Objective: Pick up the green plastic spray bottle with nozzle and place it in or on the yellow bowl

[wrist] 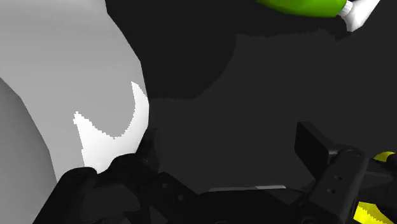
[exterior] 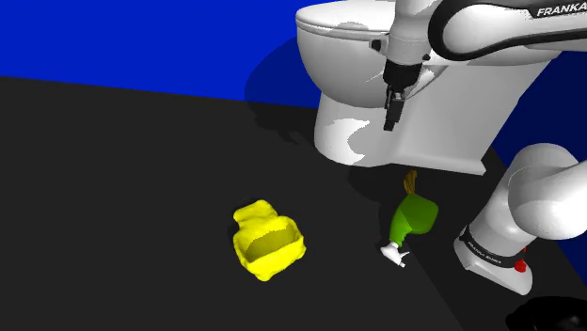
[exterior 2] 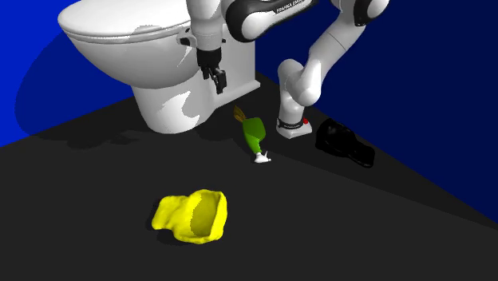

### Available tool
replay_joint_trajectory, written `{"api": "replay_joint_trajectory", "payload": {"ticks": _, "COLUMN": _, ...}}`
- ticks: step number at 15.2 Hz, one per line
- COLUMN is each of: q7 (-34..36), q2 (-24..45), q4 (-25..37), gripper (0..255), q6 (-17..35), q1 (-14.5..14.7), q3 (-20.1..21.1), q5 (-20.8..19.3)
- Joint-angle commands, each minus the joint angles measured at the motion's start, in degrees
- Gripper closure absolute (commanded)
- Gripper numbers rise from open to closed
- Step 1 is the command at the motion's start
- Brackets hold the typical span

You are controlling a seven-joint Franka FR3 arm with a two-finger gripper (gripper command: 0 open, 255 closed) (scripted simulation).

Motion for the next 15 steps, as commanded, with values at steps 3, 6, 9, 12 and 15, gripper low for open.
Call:
{"api": "replay_joint_trajectory", "payload": {"ticks": 3, "q7": -6.8, "q2": 2.6, "q4": -4.4, "gripper": 0, "q6": 3.6, "q1": 3.8, "q3": -0.1, "q5": 0.5}}
{"api": "replay_joint_trajectory", "payload": {"ticks": 6, "q7": -11.7, "q2": 4.5, "q4": -7.6, "gripper": 0, "q6": 6.3, "q1": 6.7, "q3": -0.1, "q5": 0.9}}
{"api": "replay_joint_trajectory", "payload": {"ticks": 9, "q7": -16.7, "q2": 6.5, "q4": -10.9, "gripper": 0, "q6": 8.9, "q1": 9.5, "q3": 0.1, "q5": 1.3}}
{"api": "replay_joint_trajectory", "payload": {"ticks": 12, "q7": -21.6, "q2": 8.3, "q4": -14.3, "gripper": 0, "q6": 11.6, "q1": 12.3, "q3": 0.3, "q5": 1.7}}
{"api": "replay_joint_trajectory", "payload": {"ticks": 15, "q7": -26.5, "q2": 10.2, "q4": -17.7, "gripper": 0, "q6": 14.4, "q1": 15.2, "q3": 0.6, "q5": 2.1}}
